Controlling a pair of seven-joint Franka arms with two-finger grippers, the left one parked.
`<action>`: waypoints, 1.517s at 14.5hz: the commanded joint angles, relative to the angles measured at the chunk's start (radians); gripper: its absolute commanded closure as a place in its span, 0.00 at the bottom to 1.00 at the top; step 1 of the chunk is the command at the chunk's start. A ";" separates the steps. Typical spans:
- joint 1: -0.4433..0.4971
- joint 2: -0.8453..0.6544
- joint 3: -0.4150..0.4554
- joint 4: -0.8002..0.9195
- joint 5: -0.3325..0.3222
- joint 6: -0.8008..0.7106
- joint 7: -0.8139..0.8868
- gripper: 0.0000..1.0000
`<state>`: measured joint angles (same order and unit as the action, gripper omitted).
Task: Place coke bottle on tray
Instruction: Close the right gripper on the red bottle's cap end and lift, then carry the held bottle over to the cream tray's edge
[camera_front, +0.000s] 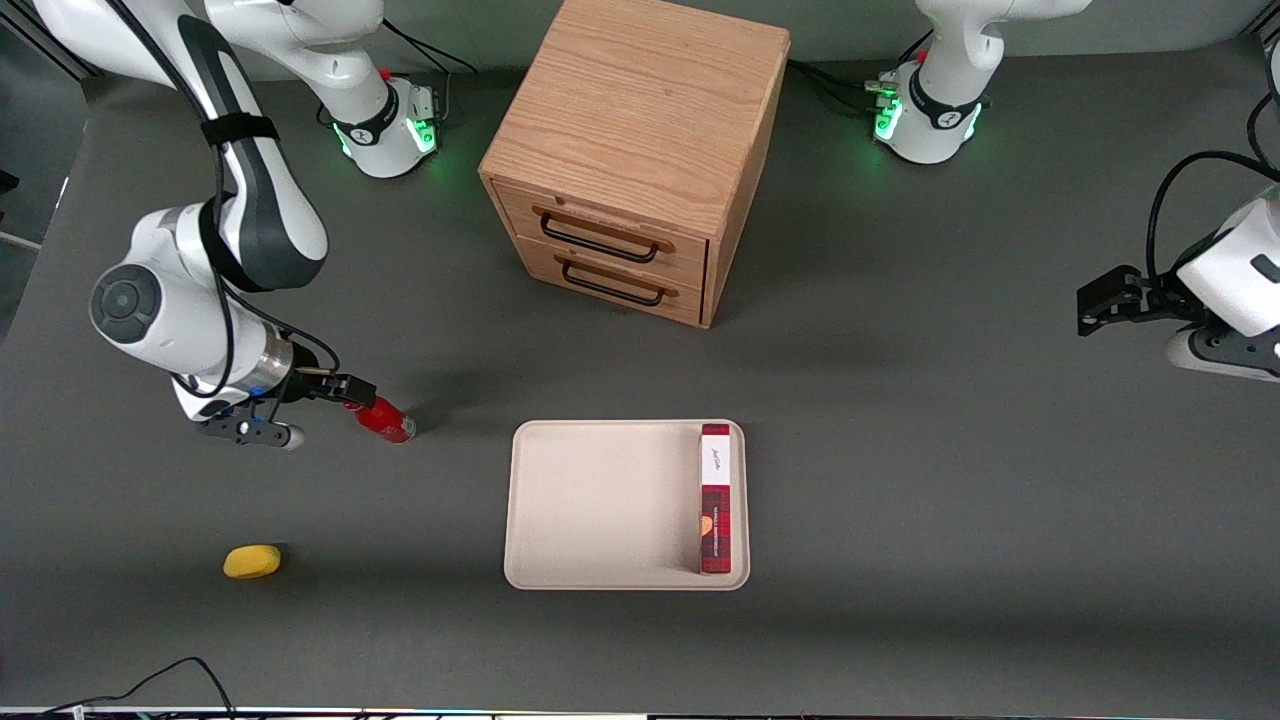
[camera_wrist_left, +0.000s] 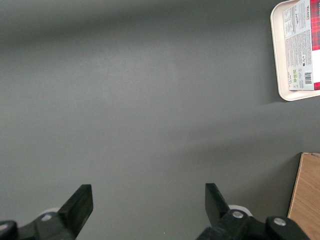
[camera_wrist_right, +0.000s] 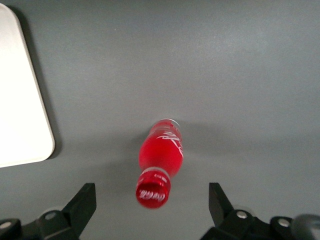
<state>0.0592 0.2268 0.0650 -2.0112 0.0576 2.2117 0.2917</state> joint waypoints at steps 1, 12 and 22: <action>0.005 -0.003 -0.001 -0.055 -0.005 0.063 0.029 0.00; 0.010 -0.026 0.030 -0.054 -0.119 0.086 0.061 1.00; 0.049 0.073 0.067 0.840 -0.113 -0.843 -0.033 1.00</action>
<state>0.0697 0.1465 0.1073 -1.4490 -0.0491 1.5253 0.2562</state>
